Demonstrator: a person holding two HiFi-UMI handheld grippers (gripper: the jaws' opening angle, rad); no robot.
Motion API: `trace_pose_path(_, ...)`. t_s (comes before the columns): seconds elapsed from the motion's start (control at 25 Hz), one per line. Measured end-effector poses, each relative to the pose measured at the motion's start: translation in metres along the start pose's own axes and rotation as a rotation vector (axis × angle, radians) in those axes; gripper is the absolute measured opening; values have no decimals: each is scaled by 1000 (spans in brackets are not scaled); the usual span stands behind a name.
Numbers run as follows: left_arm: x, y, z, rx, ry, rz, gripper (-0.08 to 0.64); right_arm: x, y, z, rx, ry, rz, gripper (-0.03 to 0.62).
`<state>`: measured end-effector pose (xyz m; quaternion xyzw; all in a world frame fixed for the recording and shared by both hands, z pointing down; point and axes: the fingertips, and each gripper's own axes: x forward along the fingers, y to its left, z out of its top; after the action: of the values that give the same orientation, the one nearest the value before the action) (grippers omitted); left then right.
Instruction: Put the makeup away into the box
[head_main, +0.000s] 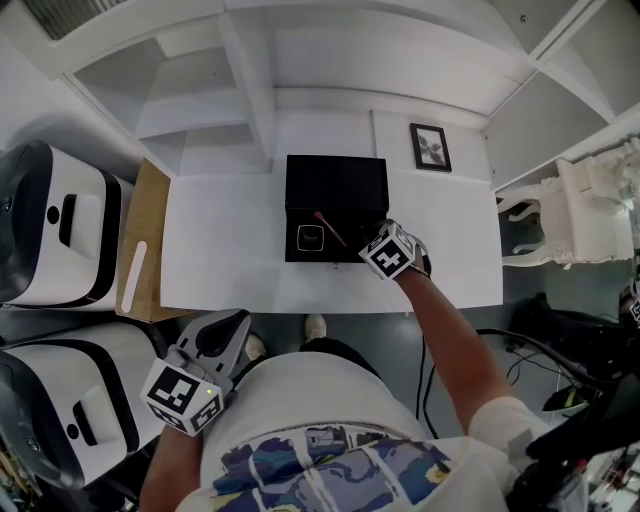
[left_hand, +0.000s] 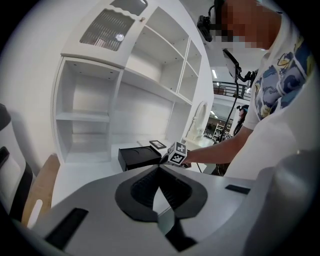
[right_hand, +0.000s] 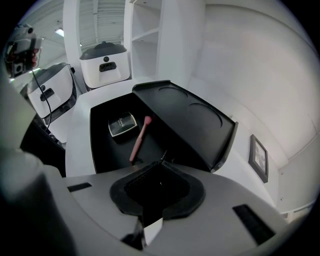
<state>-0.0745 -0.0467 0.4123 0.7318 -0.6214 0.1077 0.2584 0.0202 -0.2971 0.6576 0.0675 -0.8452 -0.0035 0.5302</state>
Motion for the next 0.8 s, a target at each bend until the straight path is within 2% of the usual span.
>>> trace_pose_path(0.24,9,-10,1,4,17,-9,14,-3,2,4,-4,-44,5,41)
trace_pose_path(0.44,17,-19,0,10,35,-12,14,-20,0,14,20,-128,2,41)
trace_pose_path(0.64,27,-24,-3,14,56,-30,14,-45,-5,19,89,-247,-24,41)
trace_pose_path(0.8,34,-29,-2,29,57,-54,14,-65,-4,13,159,-303,-30,40)
